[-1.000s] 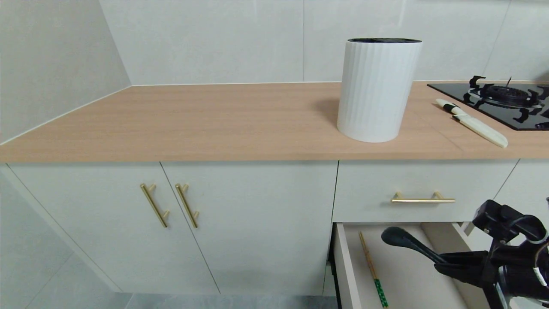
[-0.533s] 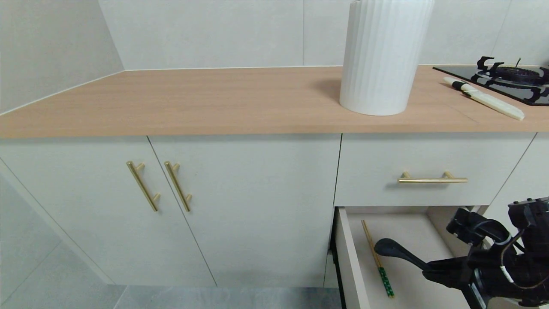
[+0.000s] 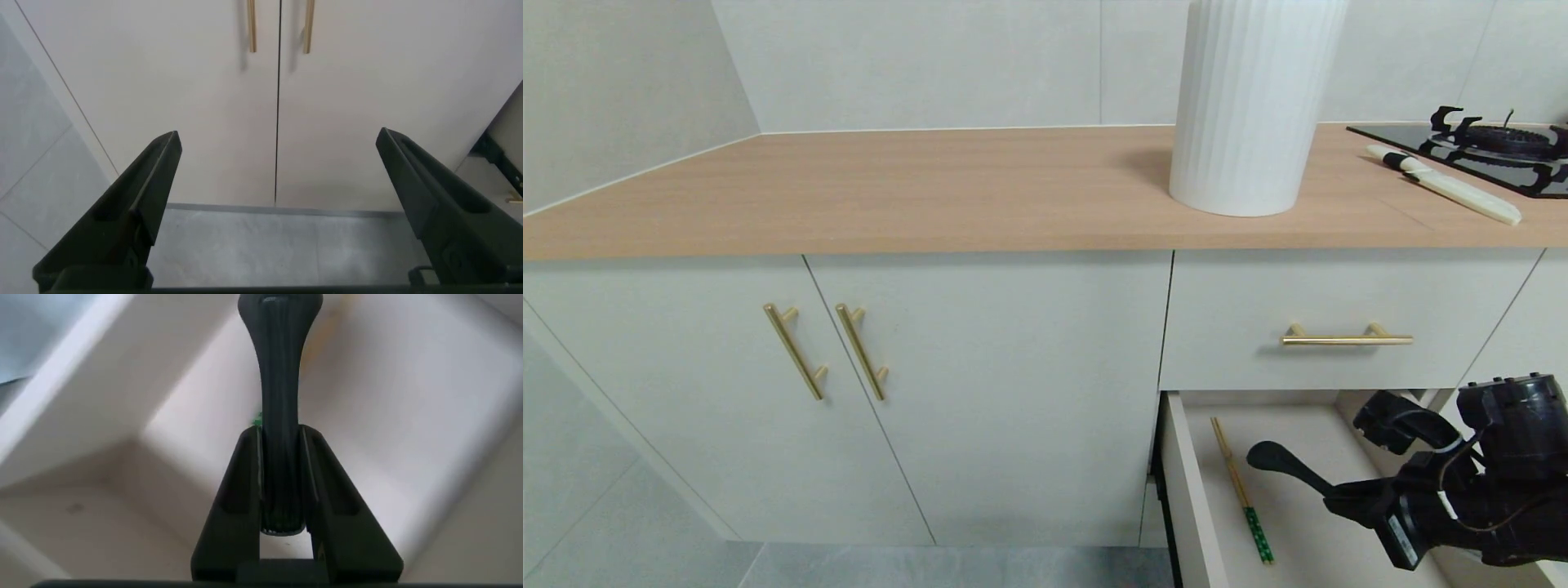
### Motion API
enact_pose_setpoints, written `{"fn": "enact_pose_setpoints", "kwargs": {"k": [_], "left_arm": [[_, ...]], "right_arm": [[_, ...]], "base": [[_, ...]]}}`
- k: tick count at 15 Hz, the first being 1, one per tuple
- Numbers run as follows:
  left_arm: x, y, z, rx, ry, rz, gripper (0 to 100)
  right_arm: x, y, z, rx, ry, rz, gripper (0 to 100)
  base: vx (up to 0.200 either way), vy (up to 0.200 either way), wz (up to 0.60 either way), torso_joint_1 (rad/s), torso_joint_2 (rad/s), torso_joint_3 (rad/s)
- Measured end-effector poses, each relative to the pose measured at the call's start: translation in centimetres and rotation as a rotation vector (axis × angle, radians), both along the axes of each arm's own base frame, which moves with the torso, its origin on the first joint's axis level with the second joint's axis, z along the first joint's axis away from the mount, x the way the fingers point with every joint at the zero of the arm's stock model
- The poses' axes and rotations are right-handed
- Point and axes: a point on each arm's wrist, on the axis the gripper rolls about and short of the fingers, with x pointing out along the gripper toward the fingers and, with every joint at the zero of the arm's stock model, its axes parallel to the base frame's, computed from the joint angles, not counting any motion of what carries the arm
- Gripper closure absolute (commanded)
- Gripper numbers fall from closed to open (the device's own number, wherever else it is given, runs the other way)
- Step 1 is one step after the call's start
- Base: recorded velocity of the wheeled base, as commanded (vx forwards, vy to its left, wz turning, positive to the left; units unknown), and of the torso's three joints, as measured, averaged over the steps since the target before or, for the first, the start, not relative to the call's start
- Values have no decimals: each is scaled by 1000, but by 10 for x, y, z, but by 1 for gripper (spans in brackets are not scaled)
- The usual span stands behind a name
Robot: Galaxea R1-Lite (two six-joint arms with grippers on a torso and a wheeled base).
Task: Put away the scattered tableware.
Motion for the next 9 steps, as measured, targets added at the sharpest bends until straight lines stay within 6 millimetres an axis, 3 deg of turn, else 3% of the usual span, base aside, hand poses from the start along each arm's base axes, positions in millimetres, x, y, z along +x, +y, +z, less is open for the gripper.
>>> {"fn": "enact_pose_setpoints", "kwargs": {"k": [3,9], "left_arm": [[0,0,0,0,0,0,0],[0,0,0,0,0,0,0]], "right_arm": [[16,1,-8,-68,-5,-173,100],[63,12,-35,66,104,-407,100]], "base": [[0,0,0,0,0,0],[0,0,0,0,0,0]]}}
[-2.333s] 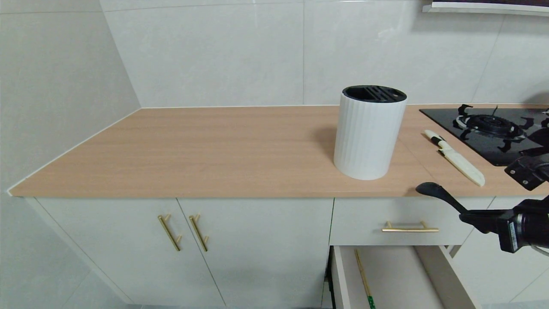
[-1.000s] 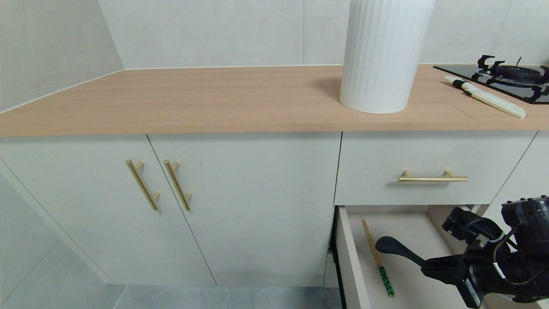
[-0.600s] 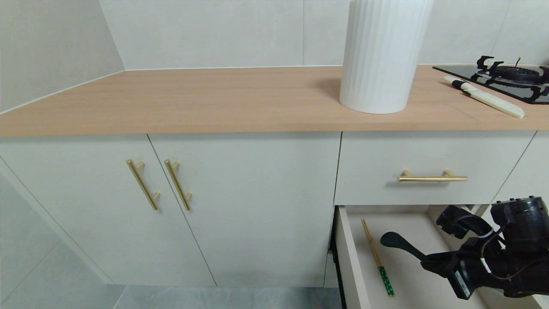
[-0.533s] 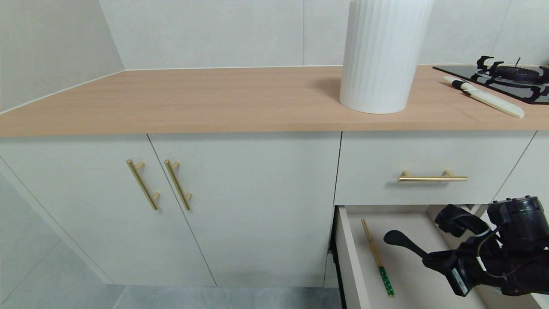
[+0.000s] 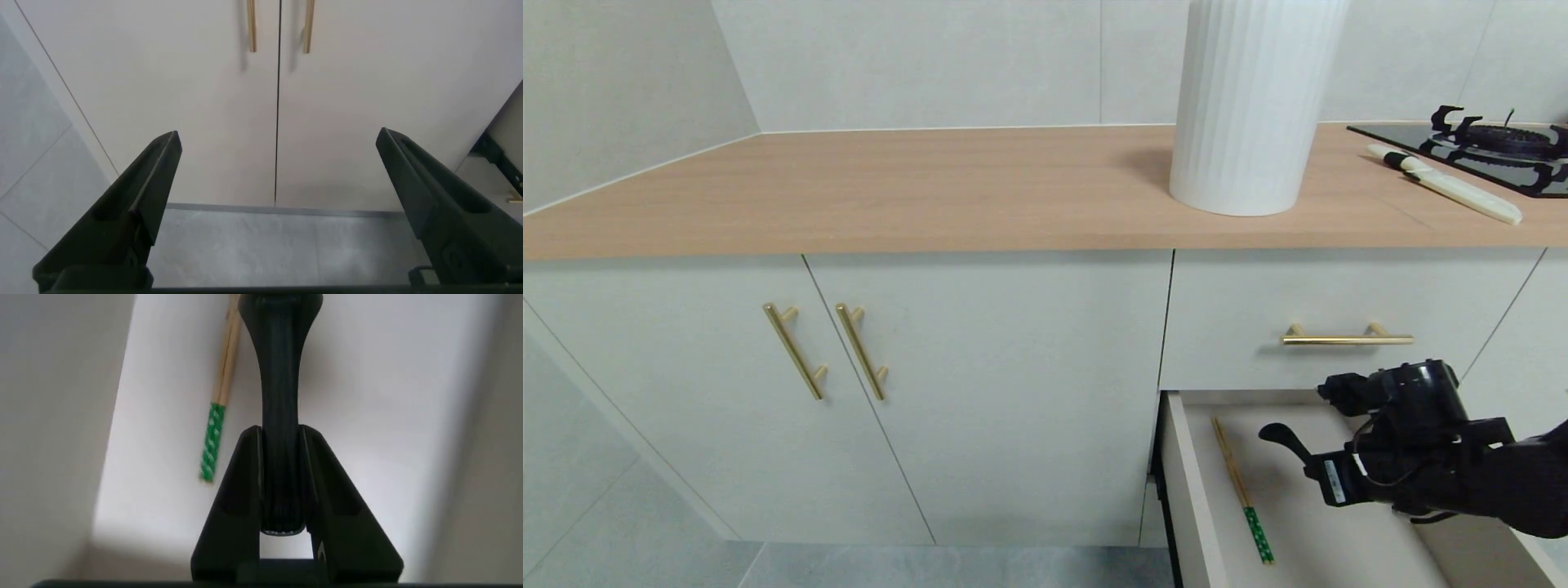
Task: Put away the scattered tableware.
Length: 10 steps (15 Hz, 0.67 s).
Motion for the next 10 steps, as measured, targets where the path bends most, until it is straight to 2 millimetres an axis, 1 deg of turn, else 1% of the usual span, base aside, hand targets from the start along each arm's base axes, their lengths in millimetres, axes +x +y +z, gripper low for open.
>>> {"fn": "enact_pose_setpoints", "kwargs": {"k": [2,5,7,10], "left_arm": [[0,0,0,0,0,0,0],[0,0,0,0,0,0,0],[0,0,0,0,0,0,0],[0,0,0,0,0,0,0]], "right_arm": [[14,4,-14,38,32,-57,100],[28,7,-34,35,35,-105,100],[33,7,-45,23,36,-119,100],[36,6,-54,8,33,-138,100]], "base": [[0,0,0,0,0,0],[0,0,0,0,0,0],[0,0,0,0,0,0],[0,0,0,0,0,0]]}}
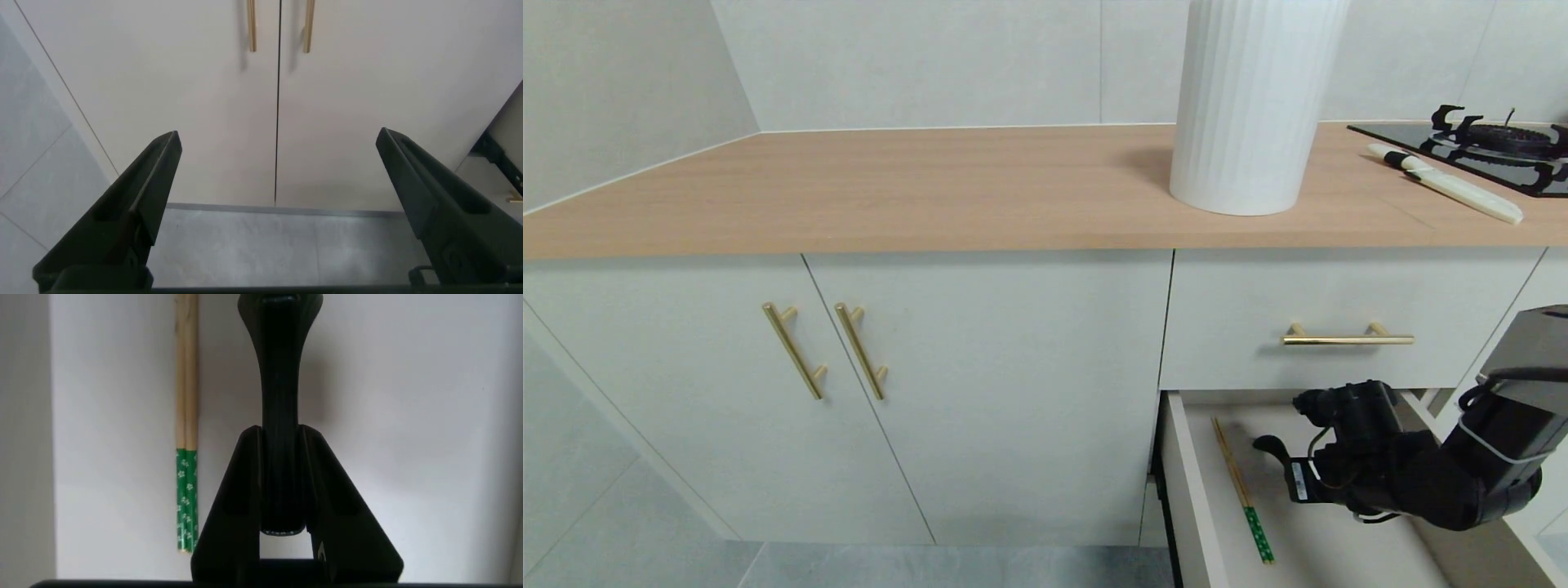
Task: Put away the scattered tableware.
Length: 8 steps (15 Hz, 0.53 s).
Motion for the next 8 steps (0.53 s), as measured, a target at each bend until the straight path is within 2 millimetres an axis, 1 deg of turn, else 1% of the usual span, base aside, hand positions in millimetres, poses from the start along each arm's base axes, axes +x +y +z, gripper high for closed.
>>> {"fn": "enact_pose_setpoints", "kwargs": {"k": [6,7,8], "left_arm": [[0,0,0,-1,0,0,0],[0,0,0,0,0,0,0],[0,0,0,0,0,0,0]], "right_arm": [[1,-3,-7,-3,14,-11,100],[1,-4,-8,-3,15,-12,0],[1,-4,-8,-4,16,-13,0]], "base": [[0,0,0,0,0,0],[0,0,0,0,0,0],[0,0,0,0,0,0]]}}
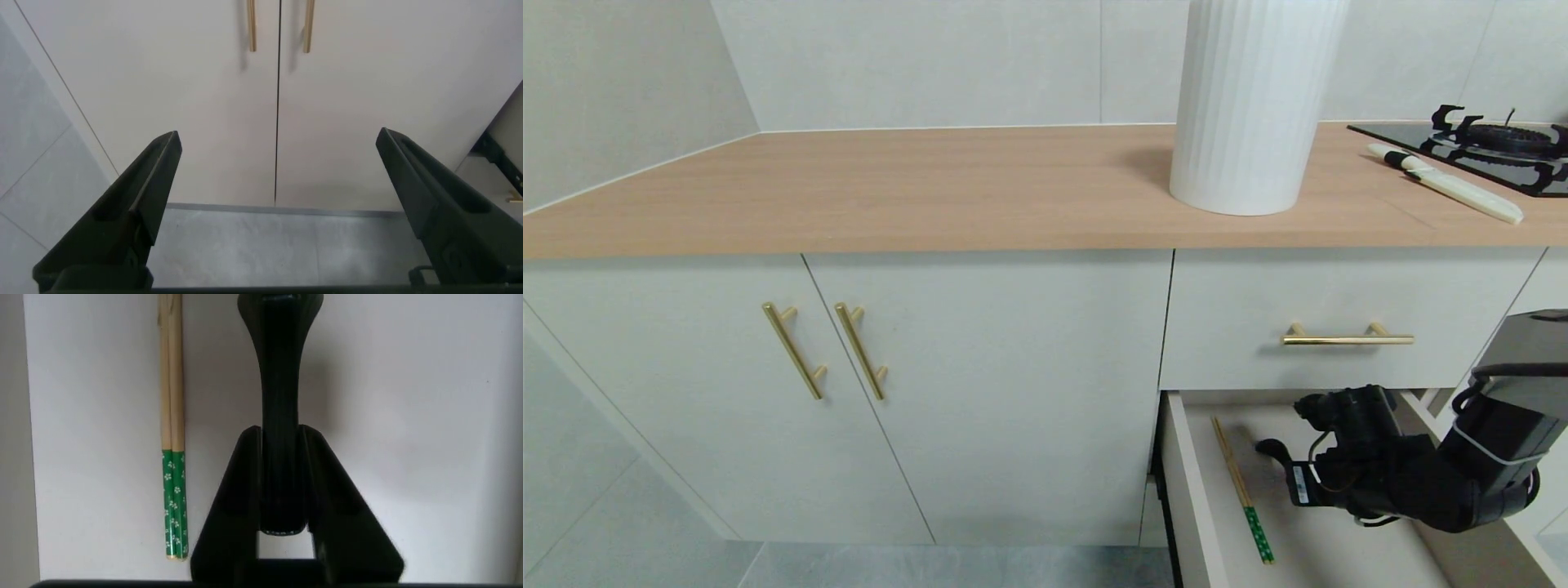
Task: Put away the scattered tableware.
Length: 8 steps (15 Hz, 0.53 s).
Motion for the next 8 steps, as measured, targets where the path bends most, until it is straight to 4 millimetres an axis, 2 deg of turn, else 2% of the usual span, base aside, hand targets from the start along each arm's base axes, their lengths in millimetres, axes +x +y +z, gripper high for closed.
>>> {"fn": "enact_pose_setpoints", "kwargs": {"k": [8], "left_arm": [[0,0,0,0,0,0,0]], "right_arm": [[-1,0,8,0,-20,-1,0]], "base": [[0,0,0,0,0,0]]}}
